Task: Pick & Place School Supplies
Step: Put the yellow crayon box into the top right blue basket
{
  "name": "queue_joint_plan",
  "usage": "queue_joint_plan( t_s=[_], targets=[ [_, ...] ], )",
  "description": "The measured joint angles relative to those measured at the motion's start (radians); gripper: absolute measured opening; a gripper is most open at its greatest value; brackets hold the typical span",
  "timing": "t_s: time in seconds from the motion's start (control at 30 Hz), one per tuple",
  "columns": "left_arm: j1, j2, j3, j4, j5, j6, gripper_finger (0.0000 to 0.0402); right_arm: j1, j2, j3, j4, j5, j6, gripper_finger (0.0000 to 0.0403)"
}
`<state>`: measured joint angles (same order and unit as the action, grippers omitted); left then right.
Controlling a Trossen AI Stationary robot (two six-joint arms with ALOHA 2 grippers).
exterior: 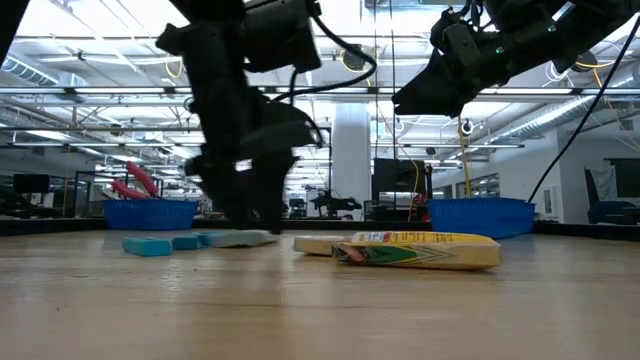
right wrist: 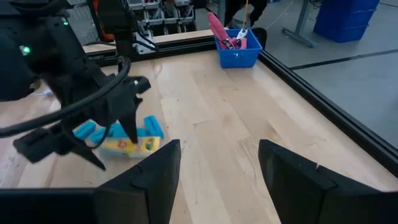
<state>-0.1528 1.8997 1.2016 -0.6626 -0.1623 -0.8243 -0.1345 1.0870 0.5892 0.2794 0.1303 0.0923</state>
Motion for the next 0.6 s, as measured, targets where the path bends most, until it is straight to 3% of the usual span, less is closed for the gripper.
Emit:
queue_joint_plan(
  t_s=[0.3, 0.43, 0.6],
  targets=[
    [-0.002, -0.1, -0.001, -0.091, -0.029, -0.074, 0.0312, 0.0, 0.0, 0.0, 0.0, 0.0, 0.0, 0.0208],
    [-0.006, -0.084, -0.001, -0.074, -0.078, -0.075, 0.0312, 0.0, 0.0, 0.0, 0.0, 0.0, 0.0, 0.0208],
    [0.007, -0.022, -0.001, -0.029, -0.065, -0.08, 0.0312, 0.0, 0.0, 0.0, -0.001, 0.0, 0.0, 0.0208]
  ],
)
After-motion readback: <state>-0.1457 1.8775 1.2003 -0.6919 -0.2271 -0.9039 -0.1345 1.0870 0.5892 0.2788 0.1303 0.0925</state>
